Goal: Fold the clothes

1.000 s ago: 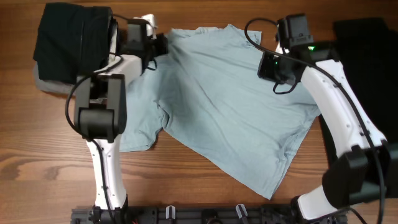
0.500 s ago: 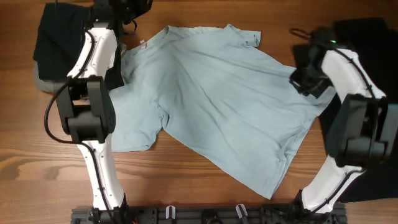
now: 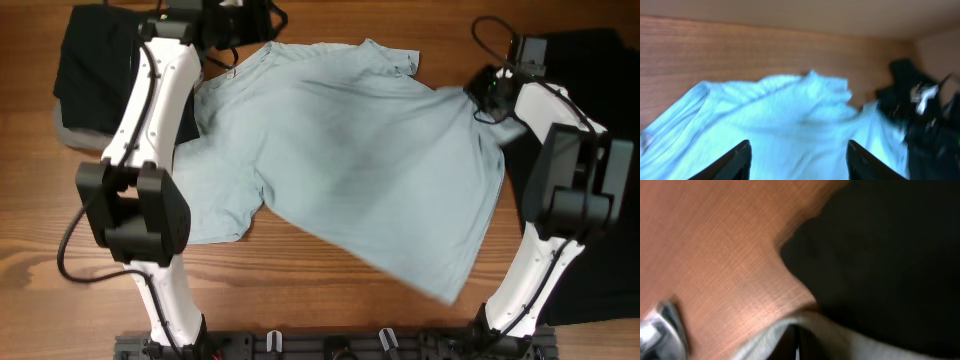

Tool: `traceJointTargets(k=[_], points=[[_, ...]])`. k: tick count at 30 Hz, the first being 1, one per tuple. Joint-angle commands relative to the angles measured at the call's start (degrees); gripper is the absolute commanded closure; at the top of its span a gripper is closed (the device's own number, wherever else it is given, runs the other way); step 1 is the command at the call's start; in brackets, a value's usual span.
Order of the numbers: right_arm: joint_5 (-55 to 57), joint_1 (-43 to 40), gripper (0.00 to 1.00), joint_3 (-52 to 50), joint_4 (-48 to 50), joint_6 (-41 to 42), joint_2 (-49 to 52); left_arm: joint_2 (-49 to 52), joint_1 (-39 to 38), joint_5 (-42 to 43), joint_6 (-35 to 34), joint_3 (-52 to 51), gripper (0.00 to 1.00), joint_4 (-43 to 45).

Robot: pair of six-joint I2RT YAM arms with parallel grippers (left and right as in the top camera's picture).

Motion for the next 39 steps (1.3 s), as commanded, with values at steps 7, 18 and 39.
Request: traceJointTargets(k=[7,18,39], points=[[-13.9,-0.09,0.86,5.66,6.56,-10.67,-0.76,-4.33,-0.72,-11.39,6.14,0.87,0.16,-11.74],[-15.37,0.83,0.66,7.21,-28.57,-17.73,-20.22,-4.33,-1.11,-15.02,6.36,0.87,0.21,-17.14],[-4.94,2.4,0.96,-10.86,-4.24,13.38,3.06,-4.33,-1.36,-15.02,6.8,0.85,0.19,-16.22]])
